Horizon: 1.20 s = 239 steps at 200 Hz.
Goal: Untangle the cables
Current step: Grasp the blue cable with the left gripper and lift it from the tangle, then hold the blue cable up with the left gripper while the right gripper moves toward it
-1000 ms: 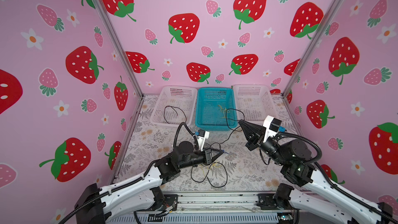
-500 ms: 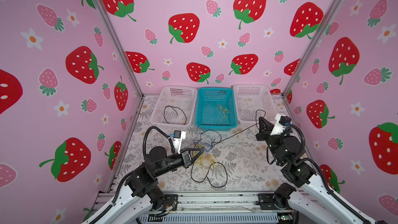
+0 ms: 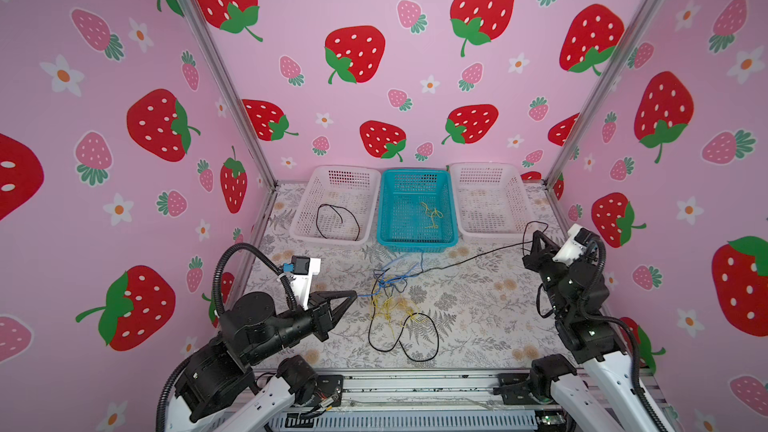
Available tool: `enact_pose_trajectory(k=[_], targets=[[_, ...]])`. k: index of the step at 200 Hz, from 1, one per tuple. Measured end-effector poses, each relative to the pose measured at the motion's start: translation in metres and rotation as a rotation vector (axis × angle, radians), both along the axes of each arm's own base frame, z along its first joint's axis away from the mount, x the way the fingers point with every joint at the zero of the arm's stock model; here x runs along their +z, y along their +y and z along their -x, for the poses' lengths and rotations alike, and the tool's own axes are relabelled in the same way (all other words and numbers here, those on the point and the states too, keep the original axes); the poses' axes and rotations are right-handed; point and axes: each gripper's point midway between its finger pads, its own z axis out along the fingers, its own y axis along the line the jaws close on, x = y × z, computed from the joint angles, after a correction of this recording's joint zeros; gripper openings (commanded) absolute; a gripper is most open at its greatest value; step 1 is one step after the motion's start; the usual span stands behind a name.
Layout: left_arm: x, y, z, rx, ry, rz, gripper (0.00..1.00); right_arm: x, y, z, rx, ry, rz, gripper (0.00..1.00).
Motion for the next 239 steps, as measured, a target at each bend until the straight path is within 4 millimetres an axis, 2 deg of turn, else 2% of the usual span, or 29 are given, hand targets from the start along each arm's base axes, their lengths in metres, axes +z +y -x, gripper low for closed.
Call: enact_pose_trajectory(k=[46, 77, 110, 158, 184, 211, 239], targets=[[-0.019, 0.041, -0.011, 0.178, -0.001, -0.226, 0.0, -0.019, -0.024, -0.006, -0.065, 0.076, 0.013, 0.0], [-0.028, 0.062, -0.016, 0.263, -0.006, -0.334, 0.0, -0.026, -0.026, -0.009, -0.047, 0.105, 0.007, 0.0], [-0.039, 0.077, -0.023, 0.326, 0.006, -0.444, 0.0, -0.025, -0.024, -0.01, -0.025, 0.111, -0.006, 0.0], [-0.043, 0.088, -0.036, 0.393, -0.012, -0.547, 0.0, -0.03, -0.02, -0.02, 0.064, 0.139, -0.136, 0.0], [-0.051, 0.092, -0.048, 0.427, -0.014, -0.634, 0.0, -0.029, -0.004, -0.023, 0.174, 0.143, -0.197, 0.0], [-0.069, 0.085, -0.056, 0.403, 0.003, -0.683, 0.0, -0.029, 0.021, -0.025, 0.329, 0.162, -0.216, 0.0], [-0.064, 0.067, -0.063, 0.359, -0.019, -0.618, 0.0, -0.034, 0.049, -0.019, 0.472, 0.188, -0.214, 0.13]])
